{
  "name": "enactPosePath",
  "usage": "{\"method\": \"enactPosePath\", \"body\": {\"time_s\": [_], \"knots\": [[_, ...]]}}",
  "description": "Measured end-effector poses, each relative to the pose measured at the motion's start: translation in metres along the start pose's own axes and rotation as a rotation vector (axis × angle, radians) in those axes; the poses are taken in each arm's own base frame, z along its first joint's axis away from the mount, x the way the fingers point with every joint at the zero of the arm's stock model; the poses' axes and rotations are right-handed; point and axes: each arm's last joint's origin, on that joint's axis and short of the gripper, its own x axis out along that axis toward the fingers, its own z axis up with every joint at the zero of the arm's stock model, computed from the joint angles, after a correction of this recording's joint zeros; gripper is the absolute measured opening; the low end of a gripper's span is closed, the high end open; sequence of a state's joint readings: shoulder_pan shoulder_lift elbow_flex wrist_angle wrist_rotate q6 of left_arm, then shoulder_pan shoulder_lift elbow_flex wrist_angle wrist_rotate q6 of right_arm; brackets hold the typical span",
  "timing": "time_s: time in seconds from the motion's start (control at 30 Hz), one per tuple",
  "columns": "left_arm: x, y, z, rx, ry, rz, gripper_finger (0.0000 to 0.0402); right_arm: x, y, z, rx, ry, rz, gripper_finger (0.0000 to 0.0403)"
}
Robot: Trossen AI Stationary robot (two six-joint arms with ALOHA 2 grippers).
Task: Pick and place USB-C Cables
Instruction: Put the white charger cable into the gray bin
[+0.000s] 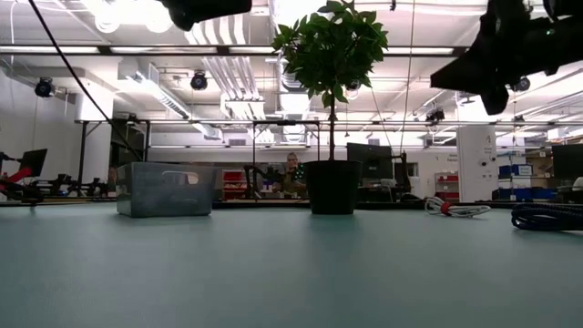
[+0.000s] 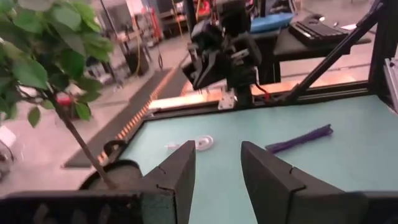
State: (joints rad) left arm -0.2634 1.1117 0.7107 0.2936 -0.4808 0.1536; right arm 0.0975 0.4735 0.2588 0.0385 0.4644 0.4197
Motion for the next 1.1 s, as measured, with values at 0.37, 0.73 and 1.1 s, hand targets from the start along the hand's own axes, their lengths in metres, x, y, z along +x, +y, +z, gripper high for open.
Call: {"method": "enactPosePath", "body": {"time_s": [0.37, 0.73, 1.1], "knots": [[-0.008, 0.007, -0.012, -0.015, -0.146, 0.049, 0.0114, 0.024, 0.002, 0.009, 0.005, 0.094, -0.150, 0.0043], [-0.010, 0.007, -0.017, -0.031, -0.162, 0.077, 0.0114, 0.050, -0.009, 0.025, -0.062, 0.412, -0.436, 0.0043], [-0.010, 0.008, -0.017, -0.036, -0.156, 0.109, 0.0114, 0.065, -0.043, 0.030, 0.040, 0.615, -0.559, 0.0042]]}}
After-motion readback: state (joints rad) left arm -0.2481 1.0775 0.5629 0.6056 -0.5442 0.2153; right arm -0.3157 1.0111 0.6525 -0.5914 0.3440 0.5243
